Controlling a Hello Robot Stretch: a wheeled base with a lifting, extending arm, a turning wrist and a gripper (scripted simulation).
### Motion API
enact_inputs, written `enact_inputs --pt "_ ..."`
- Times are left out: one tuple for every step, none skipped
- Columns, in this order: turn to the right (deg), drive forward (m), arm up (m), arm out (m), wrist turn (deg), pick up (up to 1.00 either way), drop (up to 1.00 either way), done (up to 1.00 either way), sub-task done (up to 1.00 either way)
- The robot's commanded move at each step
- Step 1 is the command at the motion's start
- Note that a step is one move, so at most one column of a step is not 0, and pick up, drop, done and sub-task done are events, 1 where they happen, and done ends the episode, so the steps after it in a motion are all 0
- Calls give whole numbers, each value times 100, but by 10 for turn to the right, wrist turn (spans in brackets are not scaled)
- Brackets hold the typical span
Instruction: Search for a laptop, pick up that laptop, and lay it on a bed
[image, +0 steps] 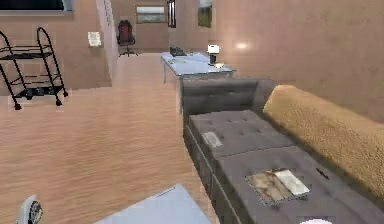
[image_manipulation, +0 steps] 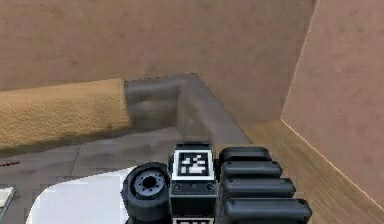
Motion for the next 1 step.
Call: enact_inputs --pt "-450 0 0 0 0 0 0 0 0"
